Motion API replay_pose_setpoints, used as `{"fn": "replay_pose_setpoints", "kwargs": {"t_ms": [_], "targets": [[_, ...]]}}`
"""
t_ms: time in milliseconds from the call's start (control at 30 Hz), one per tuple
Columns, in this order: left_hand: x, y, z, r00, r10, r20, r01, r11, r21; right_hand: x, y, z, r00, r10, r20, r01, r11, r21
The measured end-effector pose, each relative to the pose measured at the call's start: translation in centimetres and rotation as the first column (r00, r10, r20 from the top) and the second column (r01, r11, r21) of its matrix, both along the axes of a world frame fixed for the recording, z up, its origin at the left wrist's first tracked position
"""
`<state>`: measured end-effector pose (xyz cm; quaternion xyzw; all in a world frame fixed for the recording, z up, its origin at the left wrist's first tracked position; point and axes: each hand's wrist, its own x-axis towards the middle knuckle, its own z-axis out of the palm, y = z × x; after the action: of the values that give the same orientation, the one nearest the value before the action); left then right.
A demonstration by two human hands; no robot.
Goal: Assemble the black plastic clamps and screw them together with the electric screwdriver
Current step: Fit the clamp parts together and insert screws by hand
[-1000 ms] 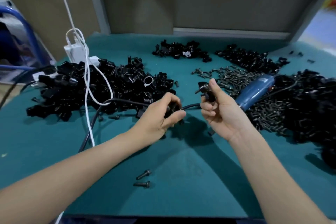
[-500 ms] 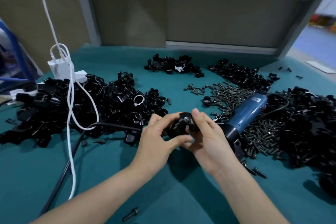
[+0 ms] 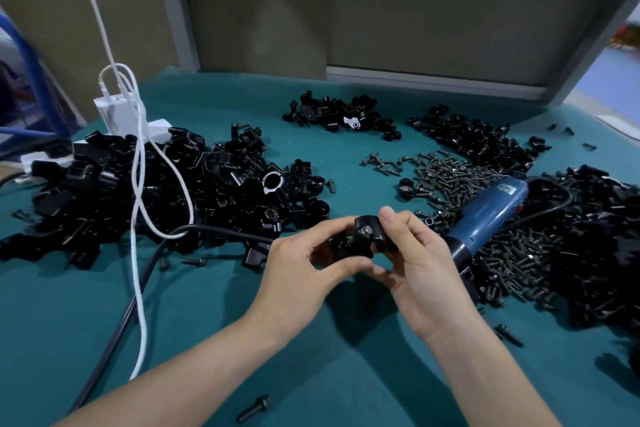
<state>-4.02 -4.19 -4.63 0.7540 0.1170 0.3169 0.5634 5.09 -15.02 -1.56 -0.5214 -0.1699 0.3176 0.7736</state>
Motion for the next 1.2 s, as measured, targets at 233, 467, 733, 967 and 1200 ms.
{"fn": "replay_pose_setpoints", "kwargs": {"t_ms": [233, 467, 733, 967, 1200], "targets": [[-0.15, 0.10, -0.16, 0.999, 0.027, -0.020, -0.026, 0.997, 0.075, -0.24, 0.06, 0.00, 0.992, -0.035, 0.123, 0.044, 0.997, -0.067], [-0.08, -0.04, -0.34, 1.000, 0.023, -0.014, -0.022, 0.999, 0.023, -0.45, 0.09, 0.20, 0.981, -0.075, 0.180, 0.084, 0.995, -0.047], [-0.05, -0.11, -0.25, 1.000, -0.003, -0.005, 0.003, 0.999, -0.038, -0.57, 0.08, 0.25, 0.973, -0.091, 0.210, 0.105, 0.993, -0.055], [-0.13, -0.16, -0.05, 1.000, 0.010, -0.009, -0.010, 1.000, -0.010, -0.42, 0.10, 0.10, 0.975, -0.098, 0.202, 0.112, 0.992, -0.061], [-0.15, -0.17, -0.21, 1.000, 0.010, -0.025, -0.010, 1.000, -0.003, -0.42, 0.13, -0.09, 0.959, -0.089, 0.269, 0.119, 0.988, -0.100]]}}
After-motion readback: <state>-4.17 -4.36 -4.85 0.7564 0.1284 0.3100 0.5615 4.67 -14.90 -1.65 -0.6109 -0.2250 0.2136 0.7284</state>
